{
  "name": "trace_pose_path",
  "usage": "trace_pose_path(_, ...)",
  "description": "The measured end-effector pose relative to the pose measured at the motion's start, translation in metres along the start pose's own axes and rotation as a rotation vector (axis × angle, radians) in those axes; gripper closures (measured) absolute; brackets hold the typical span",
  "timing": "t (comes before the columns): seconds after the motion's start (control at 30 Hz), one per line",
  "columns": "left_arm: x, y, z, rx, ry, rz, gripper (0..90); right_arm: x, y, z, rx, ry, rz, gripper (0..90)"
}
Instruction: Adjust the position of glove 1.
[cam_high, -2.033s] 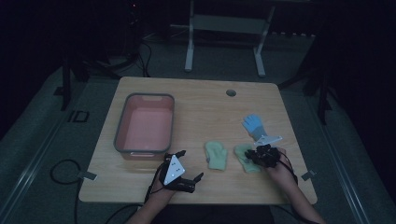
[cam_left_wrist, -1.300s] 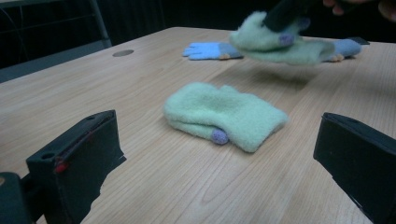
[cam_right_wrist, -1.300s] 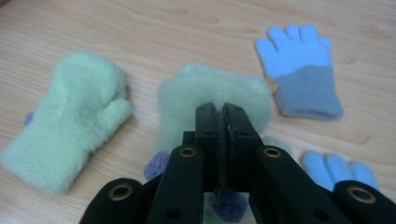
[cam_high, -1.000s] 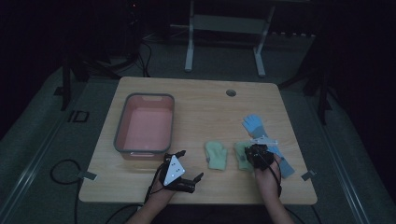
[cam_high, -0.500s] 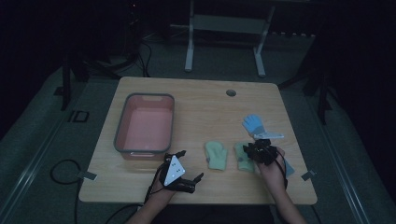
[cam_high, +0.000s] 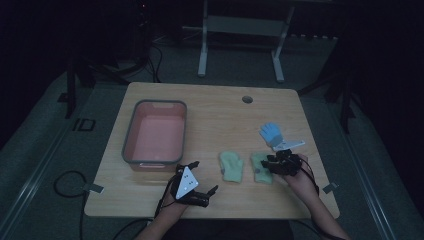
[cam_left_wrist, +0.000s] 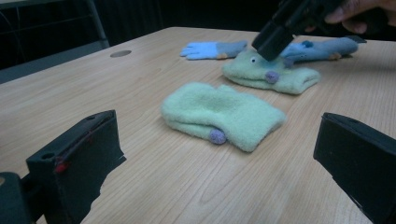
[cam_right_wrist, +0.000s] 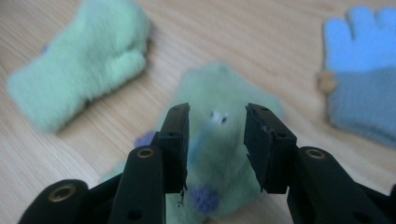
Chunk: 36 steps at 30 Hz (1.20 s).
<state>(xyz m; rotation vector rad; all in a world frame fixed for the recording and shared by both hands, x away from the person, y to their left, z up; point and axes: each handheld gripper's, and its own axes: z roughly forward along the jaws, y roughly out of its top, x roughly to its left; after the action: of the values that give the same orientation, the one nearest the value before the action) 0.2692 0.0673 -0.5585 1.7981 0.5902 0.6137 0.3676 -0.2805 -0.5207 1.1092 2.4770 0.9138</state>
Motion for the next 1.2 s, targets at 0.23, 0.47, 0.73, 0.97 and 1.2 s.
trace_pose_path(0.23,0.000,0.000,0.000,0.001,0.000,0.005,0.5,0.001,-0.015,0.009,0.001,-0.031,0.011,62.0)
trace_pose_path(0.47,0.000,0.000,0.000,0.001,0.003,-0.001,0.5,0.014,-0.013,0.008,0.002,-0.094,0.015,83.6)
trace_pose_path(0.73,0.000,0.000,0.000,0.001,-0.002,0.005,0.5,0.032,0.022,-0.027,-0.107,-0.141,0.033,84.2)
trace_pose_path(0.97,0.001,0.000,0.000,0.002,-0.003,0.001,0.5,0.062,0.056,-0.038,-0.156,-0.118,0.027,84.2)
trace_pose_path(1.2,-0.001,0.000,0.001,0.007,-0.002,0.017,0.5,0.097,0.064,-0.018,-0.169,-0.093,0.023,84.3)
